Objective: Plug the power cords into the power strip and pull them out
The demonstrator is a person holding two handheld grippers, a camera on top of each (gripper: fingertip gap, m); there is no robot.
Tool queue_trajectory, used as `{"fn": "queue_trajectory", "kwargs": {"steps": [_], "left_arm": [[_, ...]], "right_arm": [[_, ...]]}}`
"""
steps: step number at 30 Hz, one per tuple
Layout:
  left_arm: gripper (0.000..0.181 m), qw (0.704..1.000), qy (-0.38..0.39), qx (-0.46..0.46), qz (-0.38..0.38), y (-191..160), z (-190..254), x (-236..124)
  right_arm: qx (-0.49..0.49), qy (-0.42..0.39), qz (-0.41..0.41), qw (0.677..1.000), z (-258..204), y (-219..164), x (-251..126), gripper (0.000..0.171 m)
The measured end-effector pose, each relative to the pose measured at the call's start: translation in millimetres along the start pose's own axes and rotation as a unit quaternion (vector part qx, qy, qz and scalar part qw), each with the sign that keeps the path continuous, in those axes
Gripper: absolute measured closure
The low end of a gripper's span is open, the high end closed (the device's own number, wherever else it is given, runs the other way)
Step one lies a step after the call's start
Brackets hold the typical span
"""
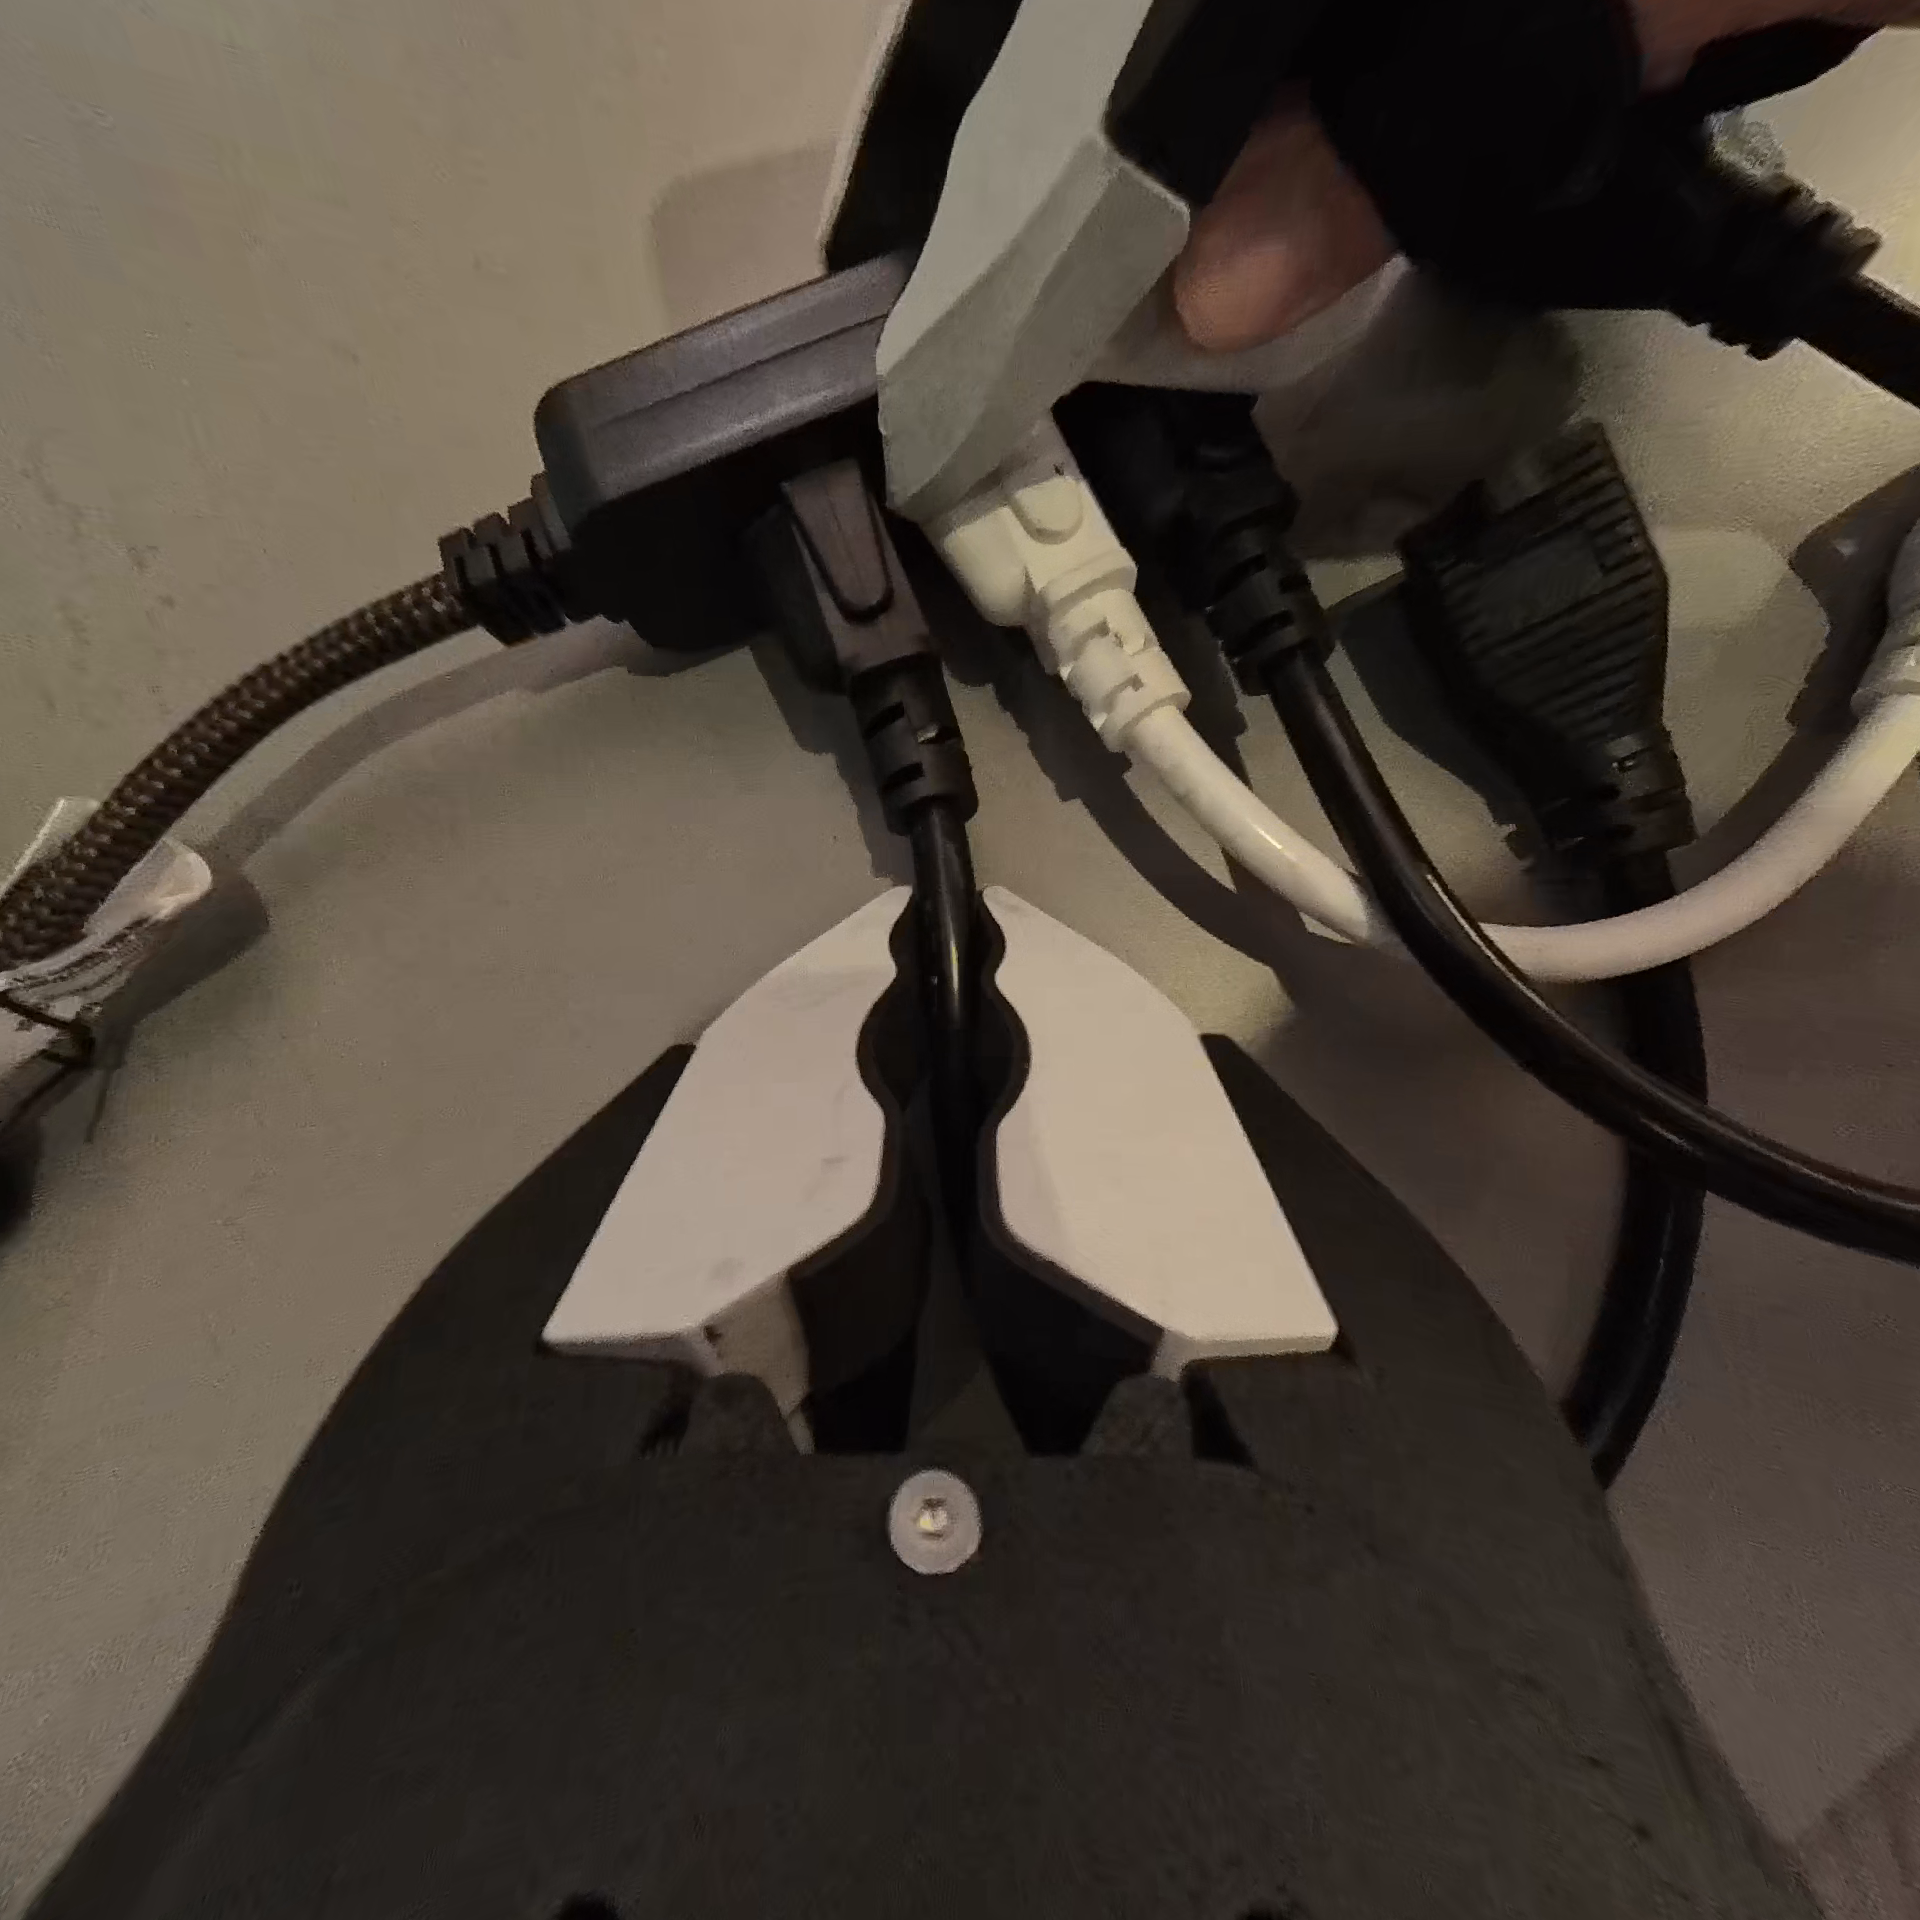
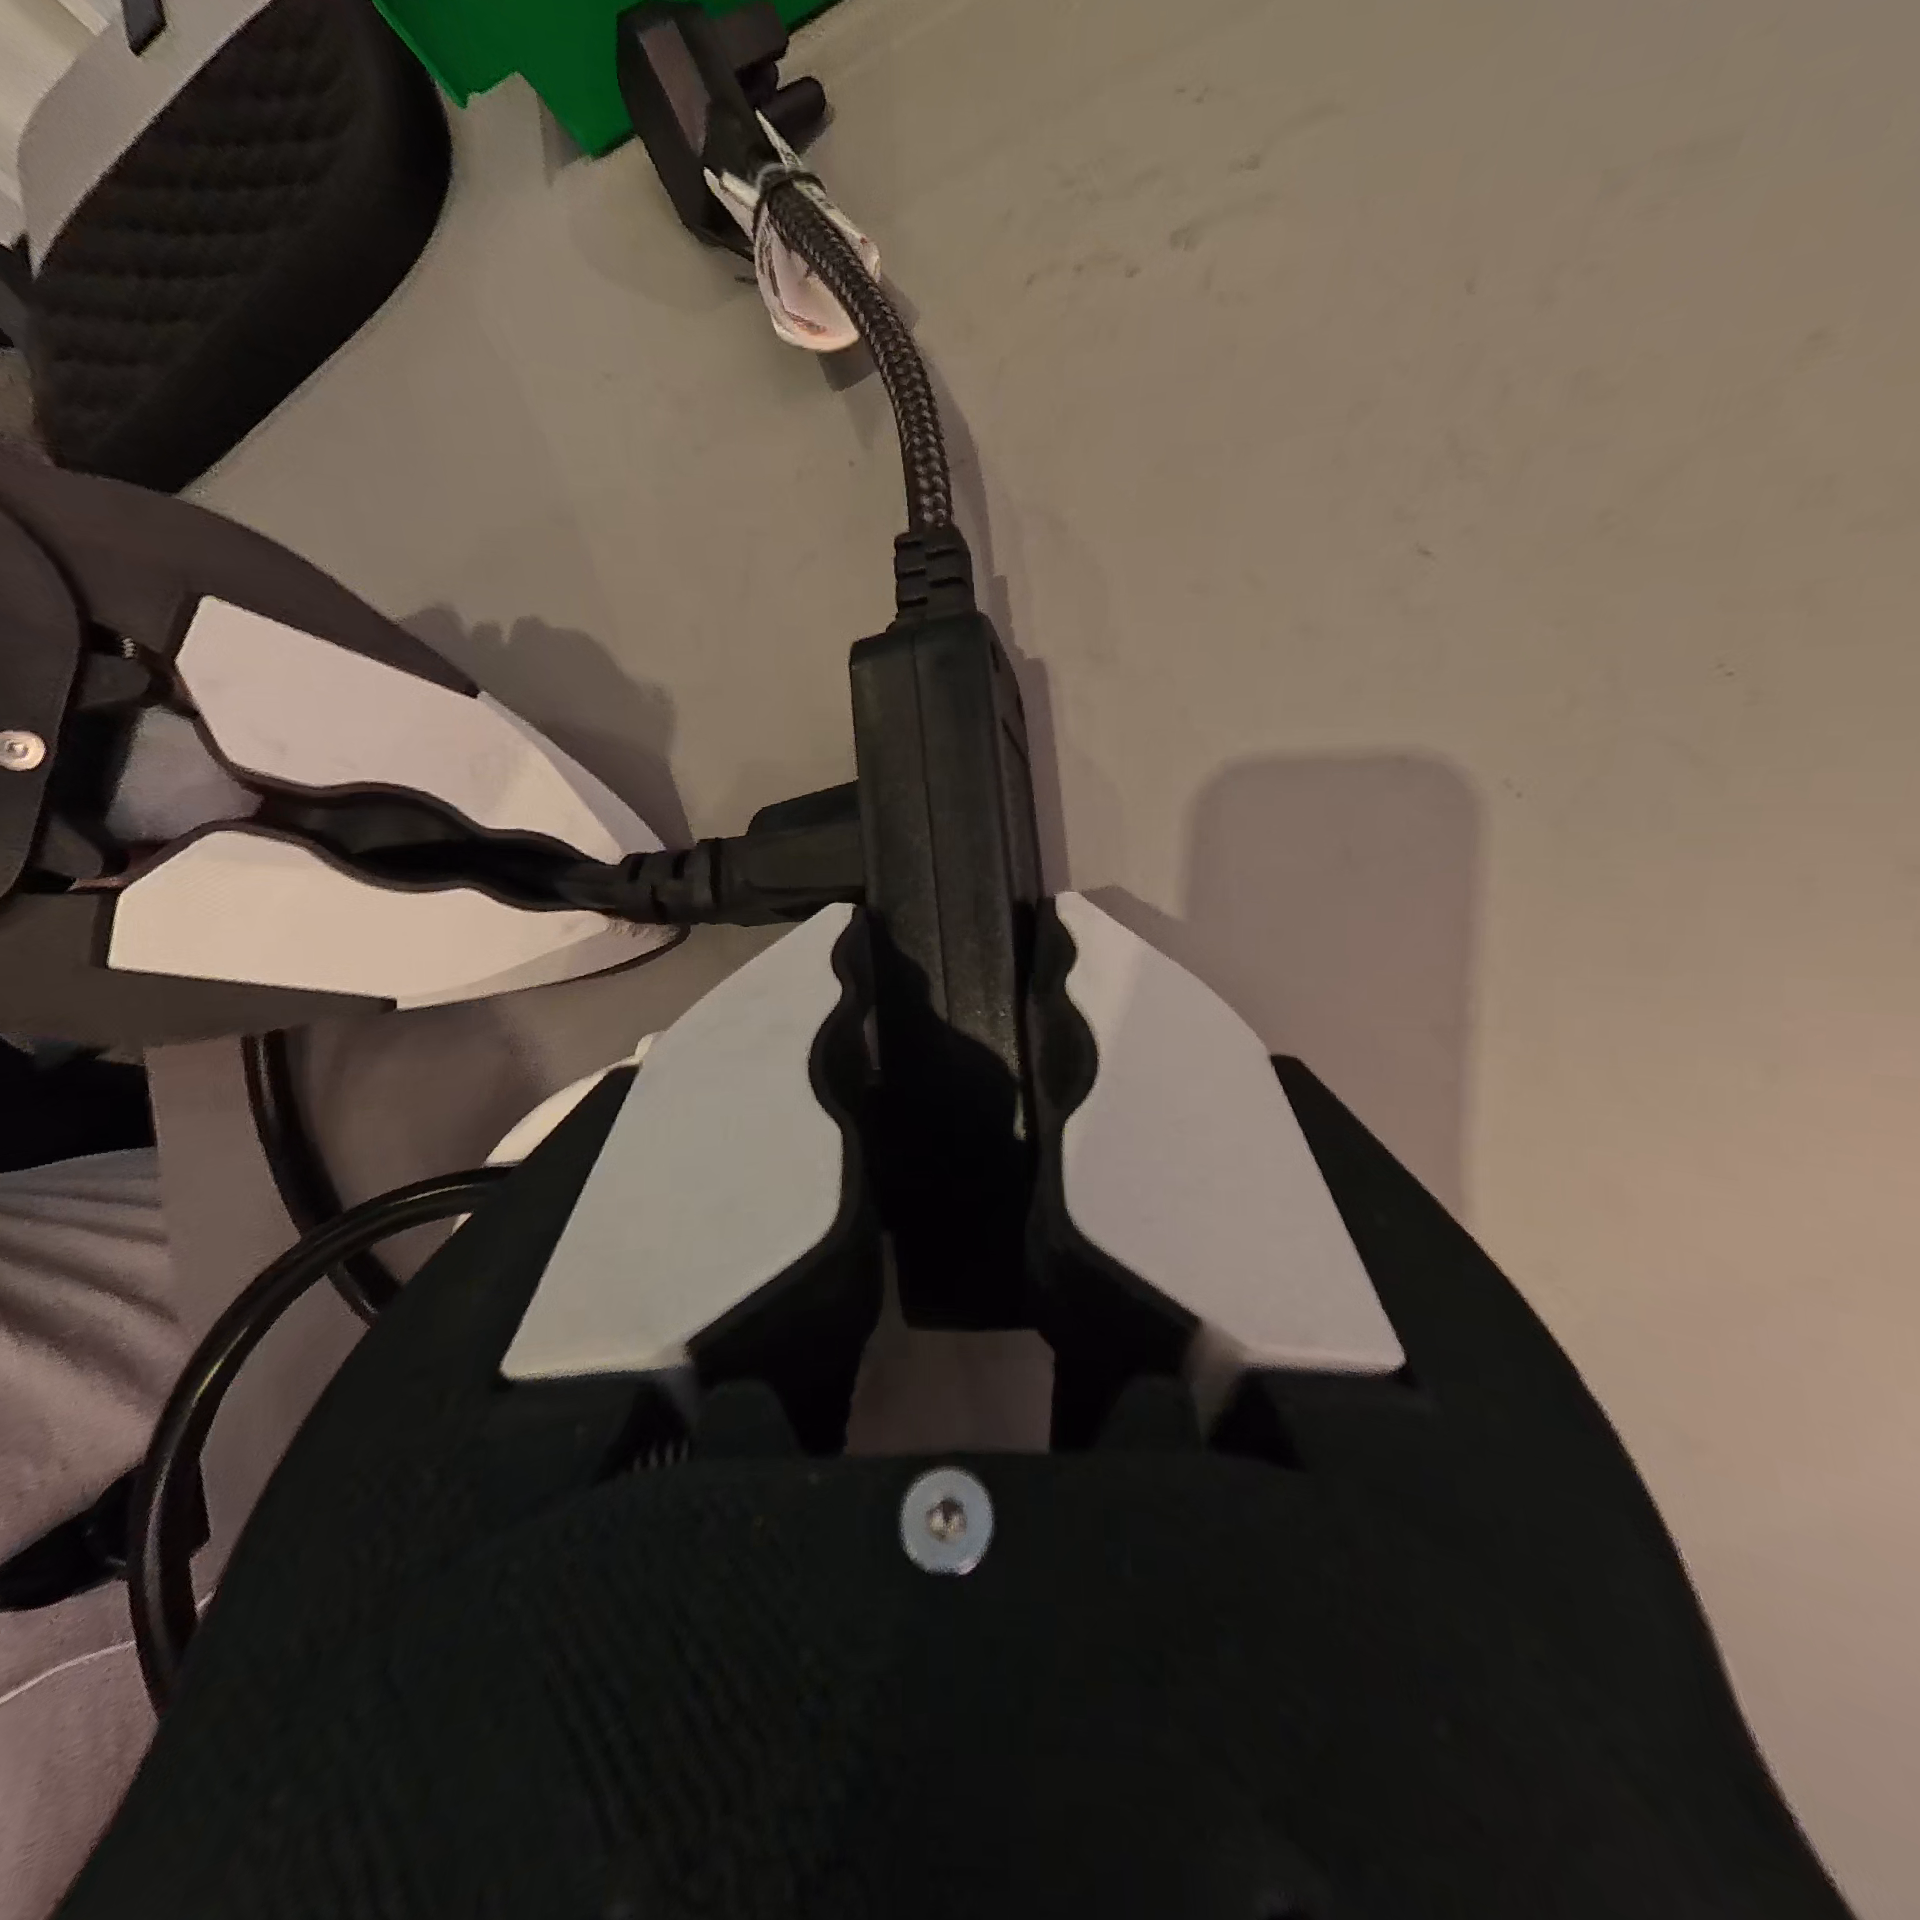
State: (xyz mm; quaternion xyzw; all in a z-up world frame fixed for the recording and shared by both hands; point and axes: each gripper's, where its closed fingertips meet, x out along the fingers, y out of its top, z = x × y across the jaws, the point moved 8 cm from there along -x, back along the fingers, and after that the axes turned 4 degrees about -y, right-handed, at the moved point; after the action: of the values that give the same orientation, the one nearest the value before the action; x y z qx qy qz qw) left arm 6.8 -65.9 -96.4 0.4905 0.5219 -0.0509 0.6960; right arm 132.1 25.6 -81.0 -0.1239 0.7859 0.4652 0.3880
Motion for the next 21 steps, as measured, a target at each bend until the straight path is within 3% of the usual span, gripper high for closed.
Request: {"fn": "queue_trajectory", "kwargs": {"steps": [1,5,9,12,21], "left_arm": [[0.177,1.0,0.012,-0.003,-0.005,1,3,0],[0.176,0.999,0.041,-0.001,-0.012,3,13,1],[0.178,1.0,-0.01,-0.003,0.015,-1,5,1],[0.177,1.0,0.009,0.018,0.01,-1,8,1],[0.177,1.0,0.0,0.018,0.015,-1,7,1]], "right_arm": [[-0.003,-0.007,-0.001,1.0,-1,0,0,0.14],[-0.026,-0.029,0.006,0.999,-6,0,-1,0.142],[-0.053,-0.012,-0.025,0.998,-3,-4,-6,0.138],[-0.059,-0.015,-0.04,0.997,-5,-3,-7,0.139],[0.013,0.051,-0.032,0.998,5,-8,-12,0.139]]}}
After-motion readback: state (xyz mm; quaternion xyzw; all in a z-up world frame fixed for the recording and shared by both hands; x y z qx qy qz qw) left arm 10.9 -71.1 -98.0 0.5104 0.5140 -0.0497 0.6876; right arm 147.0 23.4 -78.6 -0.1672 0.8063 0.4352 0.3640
